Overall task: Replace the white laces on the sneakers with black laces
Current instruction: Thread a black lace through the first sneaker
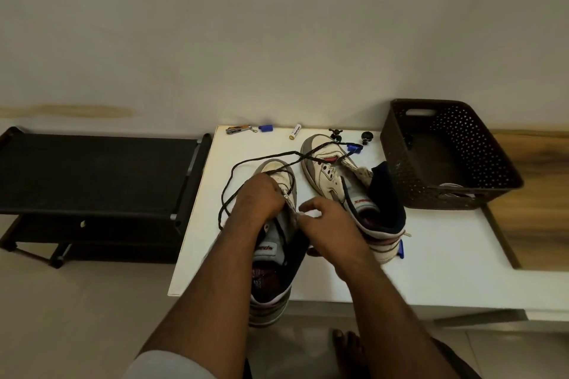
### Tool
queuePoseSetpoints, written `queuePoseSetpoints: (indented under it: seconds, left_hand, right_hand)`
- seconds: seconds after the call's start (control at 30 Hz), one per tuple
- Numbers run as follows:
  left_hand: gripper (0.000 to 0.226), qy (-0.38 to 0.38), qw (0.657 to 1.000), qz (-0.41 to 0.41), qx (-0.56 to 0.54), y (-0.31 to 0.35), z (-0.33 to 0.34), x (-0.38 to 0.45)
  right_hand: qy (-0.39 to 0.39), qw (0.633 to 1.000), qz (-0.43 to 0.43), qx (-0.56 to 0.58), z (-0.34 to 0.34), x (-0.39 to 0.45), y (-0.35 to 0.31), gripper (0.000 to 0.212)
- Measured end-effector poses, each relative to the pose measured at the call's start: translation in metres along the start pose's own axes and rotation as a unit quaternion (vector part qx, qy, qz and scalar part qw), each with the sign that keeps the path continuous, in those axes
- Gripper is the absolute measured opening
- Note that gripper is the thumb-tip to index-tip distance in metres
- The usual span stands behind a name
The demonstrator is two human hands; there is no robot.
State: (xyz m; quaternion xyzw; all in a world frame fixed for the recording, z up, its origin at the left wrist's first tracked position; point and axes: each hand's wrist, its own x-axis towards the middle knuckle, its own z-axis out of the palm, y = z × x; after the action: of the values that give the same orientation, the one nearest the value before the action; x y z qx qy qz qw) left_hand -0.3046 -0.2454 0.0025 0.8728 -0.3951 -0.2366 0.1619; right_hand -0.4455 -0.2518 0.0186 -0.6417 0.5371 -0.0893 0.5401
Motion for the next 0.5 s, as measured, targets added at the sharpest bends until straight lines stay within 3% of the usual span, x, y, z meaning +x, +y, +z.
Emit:
queuePoseSetpoints:
  seconds: [0.17, 0.37, 0.43, 0.5]
  left_hand:
    - [0.029, -0.065, 0.994, 0.037, 0.074, 0.004, -0.010, -0.005]
    - [0.016, -0.080, 0.970, 0.142, 0.178, 0.004, -0.038, -0.045]
    - [0.017, -0.087, 0.976, 0.158, 0.120, -0.001, -0.046, -0.069]
    - [0.021, -0.093, 0.985, 0.141, -0.034, -0.008, -0.058, -0.091]
  right_hand:
    - [0.124, 0.984, -0.045, -0.116, 0.015, 0.001, -0.002, 0.019]
    - [0.175, 0.982, -0.056, -0.048, 0.020, 0.002, 0.002, 0.026]
    - [0.180, 0.981, -0.058, -0.036, 0.020, 0.001, 0.001, 0.030]
    - [0.177, 0.982, -0.060, -0.034, 0.021, 0.003, 0.000, 0.030]
